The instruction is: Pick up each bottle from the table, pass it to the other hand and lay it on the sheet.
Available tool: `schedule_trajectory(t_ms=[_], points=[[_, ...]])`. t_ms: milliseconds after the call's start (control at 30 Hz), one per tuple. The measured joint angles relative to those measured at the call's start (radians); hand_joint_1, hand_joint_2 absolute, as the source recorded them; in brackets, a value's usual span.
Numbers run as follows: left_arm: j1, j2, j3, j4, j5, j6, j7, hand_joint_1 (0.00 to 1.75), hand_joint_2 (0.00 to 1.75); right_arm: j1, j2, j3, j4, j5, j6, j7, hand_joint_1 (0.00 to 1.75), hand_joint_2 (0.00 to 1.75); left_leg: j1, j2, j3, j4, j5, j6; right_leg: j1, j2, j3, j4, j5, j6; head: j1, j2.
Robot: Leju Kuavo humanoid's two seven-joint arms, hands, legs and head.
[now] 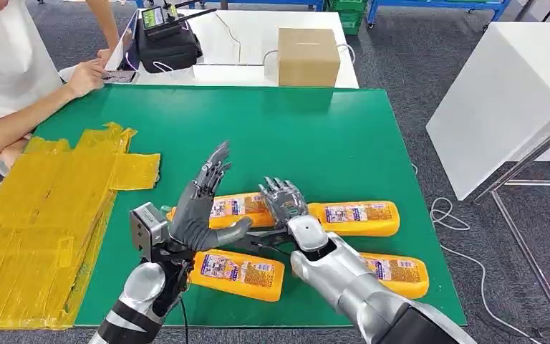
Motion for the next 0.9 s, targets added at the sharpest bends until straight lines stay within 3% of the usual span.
schedule_trajectory(t_ms=[267, 700, 833, 900], points=[[-0.001, 0.000, 0.000, 0.010, 0.000, -0.014, -0.007, 0.00, 1.75, -0.019, 0.024, 0.012, -0.002, 0.015, -0.007, -0.180, 0.00, 1.75, 0.000, 0.000, 0.000, 0.000, 0.000, 0.000, 0.000, 0.000, 0.000, 0.000, 0.000, 0.000, 0.000, 0.000], [-0.002, 0.000, 0.000, 0.018, 0.009, -0.014, -0.017, 0.00, 1.75, -0.034, 0.034, 0.011, -0.004, -0.026, 0.002, -0.210, 0.00, 1.75, 0.000, 0.000, 0.000, 0.000, 0.000, 0.000, 0.000, 0.000, 0.000, 0.000, 0.000, 0.000, 0.000, 0.000], [-0.013, 0.000, -0.004, 0.029, 0.017, -0.026, -0.018, 0.00, 1.75, -0.036, 0.032, -0.052, 0.001, -0.198, 0.199, -0.221, 0.00, 1.75, 0.000, -0.001, 0.000, 0.000, 0.000, 0.000, 0.000, 0.000, -0.004, 0.000, 0.000, 0.000, 0.000, 0.000], [-0.021, 0.000, -0.010, 0.037, 0.021, -0.027, -0.018, 0.00, 1.75, -0.037, 0.028, -0.089, 0.002, -0.229, 0.222, -0.221, 0.00, 1.75, 0.000, 0.000, 0.000, 0.000, 0.000, 0.000, 0.000, 0.000, -0.002, 0.000, 0.000, 0.000, 0.000, 0.000]])
